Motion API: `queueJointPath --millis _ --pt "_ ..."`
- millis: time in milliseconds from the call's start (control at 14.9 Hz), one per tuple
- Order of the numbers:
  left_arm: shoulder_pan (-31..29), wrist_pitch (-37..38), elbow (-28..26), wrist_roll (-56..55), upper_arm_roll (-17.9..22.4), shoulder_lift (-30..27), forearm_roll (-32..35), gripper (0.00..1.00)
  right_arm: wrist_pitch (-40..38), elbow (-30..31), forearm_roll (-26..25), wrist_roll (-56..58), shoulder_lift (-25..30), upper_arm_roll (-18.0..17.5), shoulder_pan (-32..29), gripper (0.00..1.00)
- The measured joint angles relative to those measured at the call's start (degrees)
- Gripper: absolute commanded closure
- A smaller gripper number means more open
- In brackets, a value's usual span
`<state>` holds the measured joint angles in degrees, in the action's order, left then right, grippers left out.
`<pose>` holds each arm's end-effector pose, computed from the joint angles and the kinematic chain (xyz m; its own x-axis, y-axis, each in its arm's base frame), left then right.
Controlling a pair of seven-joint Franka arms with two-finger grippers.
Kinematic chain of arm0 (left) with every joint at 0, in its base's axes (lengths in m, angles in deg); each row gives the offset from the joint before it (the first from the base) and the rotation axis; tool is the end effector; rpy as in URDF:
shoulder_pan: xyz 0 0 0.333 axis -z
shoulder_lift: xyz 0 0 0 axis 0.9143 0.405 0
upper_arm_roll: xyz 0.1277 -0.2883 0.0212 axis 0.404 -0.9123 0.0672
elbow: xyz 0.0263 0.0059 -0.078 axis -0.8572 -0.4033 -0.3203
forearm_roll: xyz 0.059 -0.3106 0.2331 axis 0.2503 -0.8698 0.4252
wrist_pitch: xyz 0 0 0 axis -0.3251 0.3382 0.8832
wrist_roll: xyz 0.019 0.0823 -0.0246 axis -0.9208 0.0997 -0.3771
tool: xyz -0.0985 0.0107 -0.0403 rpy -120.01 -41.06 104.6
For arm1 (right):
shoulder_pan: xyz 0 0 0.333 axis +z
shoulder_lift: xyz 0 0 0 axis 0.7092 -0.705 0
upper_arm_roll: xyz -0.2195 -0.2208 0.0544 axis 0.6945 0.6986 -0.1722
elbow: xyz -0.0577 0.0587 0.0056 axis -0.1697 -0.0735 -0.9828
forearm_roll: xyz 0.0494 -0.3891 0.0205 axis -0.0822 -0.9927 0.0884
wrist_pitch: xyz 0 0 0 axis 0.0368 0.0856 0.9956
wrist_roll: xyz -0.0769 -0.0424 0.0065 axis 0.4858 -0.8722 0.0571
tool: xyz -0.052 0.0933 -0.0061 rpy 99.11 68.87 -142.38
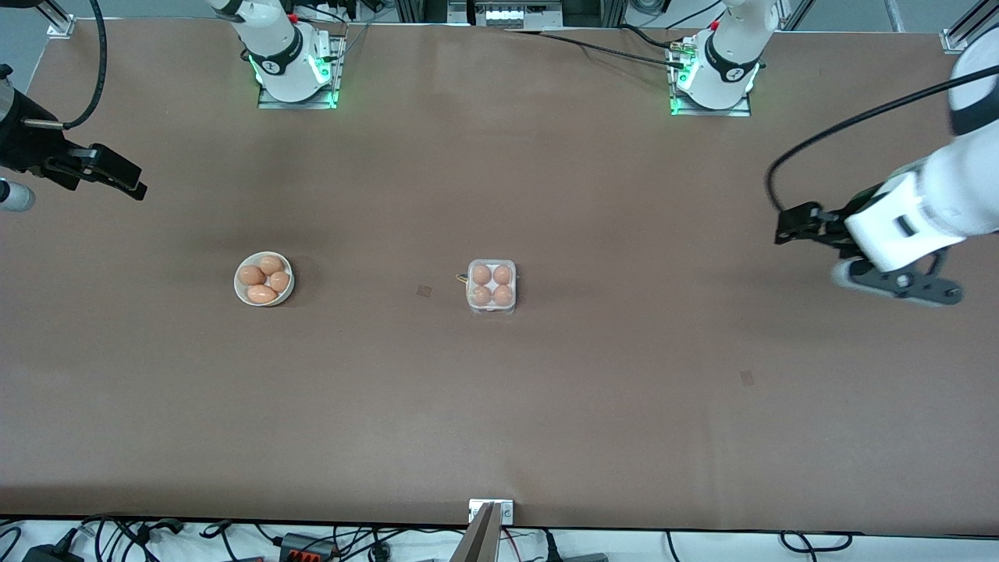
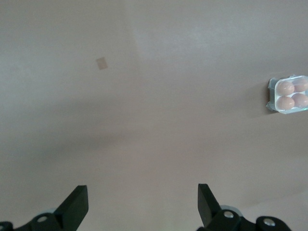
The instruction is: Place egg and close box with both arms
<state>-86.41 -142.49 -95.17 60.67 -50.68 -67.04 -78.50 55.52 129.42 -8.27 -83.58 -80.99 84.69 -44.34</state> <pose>0.6223 -0.0609 0.5795 0.9777 -0.1553 -0.1414 -0.1405 -0.9840 0.1093 0.5577 0.0203 0.6197 0.9901 -0.1396 -0.0151 -0.1395 -0.9901 0.0126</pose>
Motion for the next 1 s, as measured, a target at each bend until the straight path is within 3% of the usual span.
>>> queueJointPath --millis 134,469,736,1004 --pt "5.4 0.4 -1.5 2.4 9.6 -3.4 -2.6 0.0 -0.1 0.0 0.0 0.0 0.0 0.0 0.0 0.0" --pt "15.9 0.1 -12.0 3.6 24.5 -12.1 -5.7 0.0 -0.1 0.0 0.0 0.0 0.0 0.0 0.0 0.0" --pt "17.4 -9.1 -22.1 3.6 28.1 -19.3 -8.1 0.0 -0.1 0.0 0.0 0.0 0.0 0.0 0.0 0.0" --pt "17.4 -13.1 -23.6 3.6 28.8 -20.8 -6.6 0.0 -0.1 0.0 0.0 0.0 0.0 0.0 0.0 0.0"
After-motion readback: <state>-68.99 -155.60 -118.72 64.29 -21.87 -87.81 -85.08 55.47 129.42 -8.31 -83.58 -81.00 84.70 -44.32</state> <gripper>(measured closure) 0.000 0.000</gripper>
